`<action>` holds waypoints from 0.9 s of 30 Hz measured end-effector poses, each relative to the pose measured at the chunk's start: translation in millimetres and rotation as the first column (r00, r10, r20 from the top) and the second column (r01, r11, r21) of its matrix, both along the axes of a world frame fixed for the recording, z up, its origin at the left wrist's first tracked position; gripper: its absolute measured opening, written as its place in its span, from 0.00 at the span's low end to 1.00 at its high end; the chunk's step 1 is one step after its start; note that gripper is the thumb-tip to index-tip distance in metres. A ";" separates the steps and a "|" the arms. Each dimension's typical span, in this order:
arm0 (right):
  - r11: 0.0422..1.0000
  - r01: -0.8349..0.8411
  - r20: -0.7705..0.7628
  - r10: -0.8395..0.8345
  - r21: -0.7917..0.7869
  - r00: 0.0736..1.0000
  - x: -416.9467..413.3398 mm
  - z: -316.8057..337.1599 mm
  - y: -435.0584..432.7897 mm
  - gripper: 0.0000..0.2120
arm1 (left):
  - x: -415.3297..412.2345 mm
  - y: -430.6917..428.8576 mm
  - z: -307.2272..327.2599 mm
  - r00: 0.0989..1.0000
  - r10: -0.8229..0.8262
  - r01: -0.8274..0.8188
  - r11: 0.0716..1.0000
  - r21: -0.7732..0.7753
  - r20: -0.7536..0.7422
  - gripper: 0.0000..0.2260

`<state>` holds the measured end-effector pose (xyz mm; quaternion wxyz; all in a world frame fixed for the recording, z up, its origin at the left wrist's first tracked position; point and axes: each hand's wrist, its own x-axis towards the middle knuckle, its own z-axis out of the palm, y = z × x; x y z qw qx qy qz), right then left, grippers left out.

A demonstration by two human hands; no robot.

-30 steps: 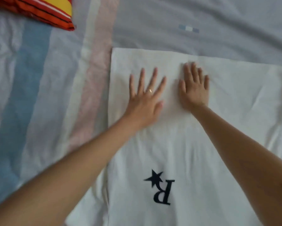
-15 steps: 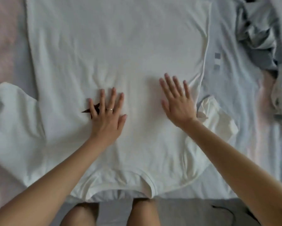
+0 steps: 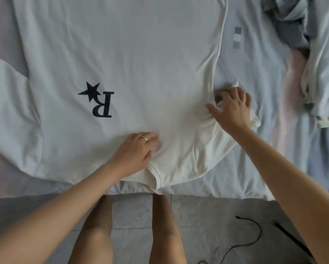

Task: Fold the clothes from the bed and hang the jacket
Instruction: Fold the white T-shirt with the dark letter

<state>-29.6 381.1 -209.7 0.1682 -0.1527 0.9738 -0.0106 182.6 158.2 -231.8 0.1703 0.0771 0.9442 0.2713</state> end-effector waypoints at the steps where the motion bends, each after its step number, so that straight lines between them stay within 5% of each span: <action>1: 0.995 0.076 0.064 -0.071 -0.069 0.995 -9.4 1.5 -9.3 0.22 | -8.3 4.8 0.6 0.998 0.061 -0.061 0.997 0.041 0.004 0.16; 5: 0.878 0.425 0.411 -0.312 -0.220 0.857 -43.1 0.4 -44.8 0.14 | -31.7 26.7 -4.4 0.983 0.178 -0.181 0.980 0.079 0.041 0.20; 9: 0.847 0.496 0.493 -0.354 -0.192 0.795 -60.1 -3.4 -40.1 0.14 | -36.1 53.6 -9.1 0.979 0.177 -0.179 0.984 0.017 0.098 0.27; 12: 0.934 0.349 0.384 -0.294 -0.081 0.875 -60.3 -4.7 -35.3 0.06 | -35.4 64.4 -8.1 0.987 0.108 -0.103 0.994 -0.048 0.122 0.29; 14: 0.995 0.096 0.139 -0.095 0.002 0.986 -47.7 -3.8 -32.6 0.19 | -39.3 68.7 -5.9 0.986 0.106 -0.099 0.993 -0.057 0.128 0.27; 16: 0.945 -0.326 -0.023 0.326 -0.025 0.945 -30.2 -9.9 -21.8 0.26 | -43.5 70.9 -3.9 0.990 0.141 -0.140 0.988 -0.061 0.013 0.22; 18: 0.868 -0.495 0.016 0.496 -0.016 0.868 -17.1 -17.6 4.3 0.30 | -44.8 76.2 -8.1 0.976 0.194 -0.207 0.965 -0.163 -0.096 0.25; 21: 0.953 -0.294 0.055 0.291 0.067 0.955 -7.2 -21.2 55.7 0.34 | -32.8 92.5 -17.1 0.980 0.197 -0.195 0.957 -0.214 -0.009 0.34; 23: 0.956 -0.271 0.020 0.271 0.113 0.962 -5.9 -12.6 76.1 0.32 | -15.8 113.5 -21.5 0.996 -0.001 0.021 0.975 -0.223 0.090 0.36; 25: 0.988 -0.145 0.062 0.142 0.056 0.988 -11.2 -6.3 83.0 0.32 | -1.8 133.7 -12.9 0.940 -0.234 0.268 0.957 -0.112 0.246 0.35; 27: 0.986 0.142 0.191 -0.124 -0.085 0.974 -19.5 -1.3 85.4 0.35 | 4.0 149.3 -1.3 0.870 -0.337 0.337 0.939 0.064 0.361 0.34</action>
